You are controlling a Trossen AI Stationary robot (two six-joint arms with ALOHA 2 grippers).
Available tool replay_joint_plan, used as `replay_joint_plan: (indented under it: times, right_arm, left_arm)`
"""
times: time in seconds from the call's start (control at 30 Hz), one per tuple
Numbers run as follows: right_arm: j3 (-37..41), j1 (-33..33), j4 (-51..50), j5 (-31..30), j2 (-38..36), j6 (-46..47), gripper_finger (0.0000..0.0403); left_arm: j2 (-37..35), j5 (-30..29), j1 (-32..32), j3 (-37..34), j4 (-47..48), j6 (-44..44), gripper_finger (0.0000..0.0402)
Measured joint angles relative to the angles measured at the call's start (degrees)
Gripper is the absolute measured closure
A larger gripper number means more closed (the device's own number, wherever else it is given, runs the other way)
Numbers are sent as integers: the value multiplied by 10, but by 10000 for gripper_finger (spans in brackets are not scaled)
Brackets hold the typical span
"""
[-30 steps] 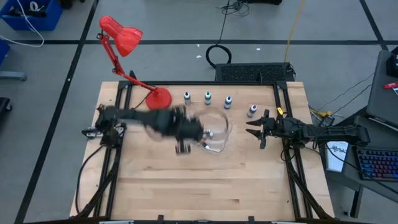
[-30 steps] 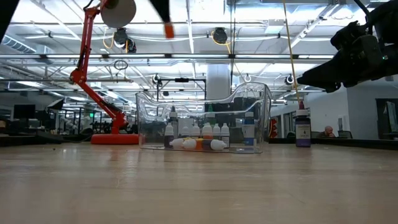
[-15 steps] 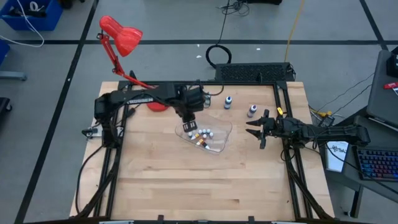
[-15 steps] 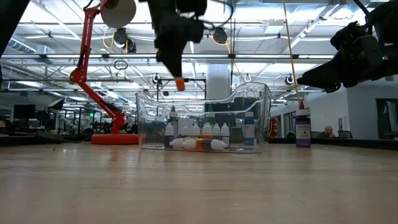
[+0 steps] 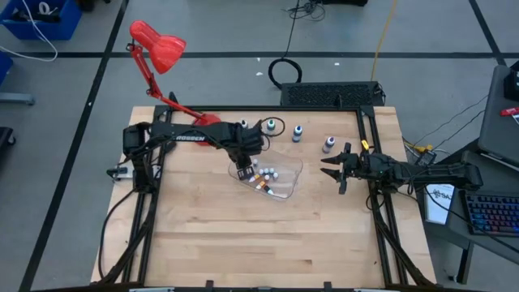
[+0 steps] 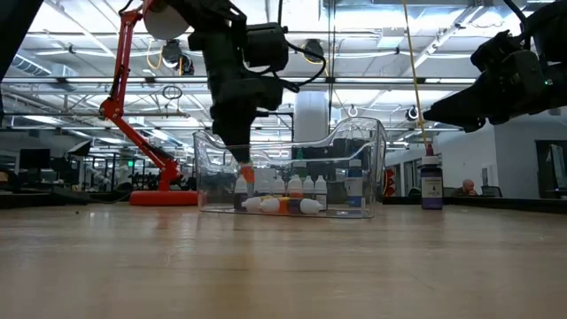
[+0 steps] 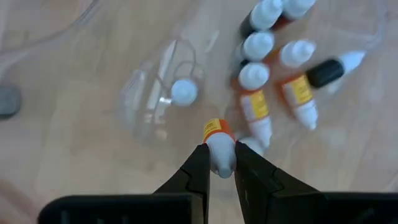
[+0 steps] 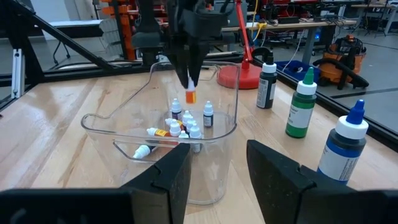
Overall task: Pick & Place food coloring
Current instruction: Put the small orange food coloring bottle in the transparent bin
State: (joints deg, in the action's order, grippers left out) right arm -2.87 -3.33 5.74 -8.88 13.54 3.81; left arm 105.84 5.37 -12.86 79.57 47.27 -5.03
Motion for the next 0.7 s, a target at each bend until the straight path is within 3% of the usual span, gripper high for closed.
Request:
replay_joint_plan:
  times: [0.7]
  right_arm:
    - [0,0,0,0,0,0,259]
  left_arm:
    - [0,6,21,-16,-60,-42,350]
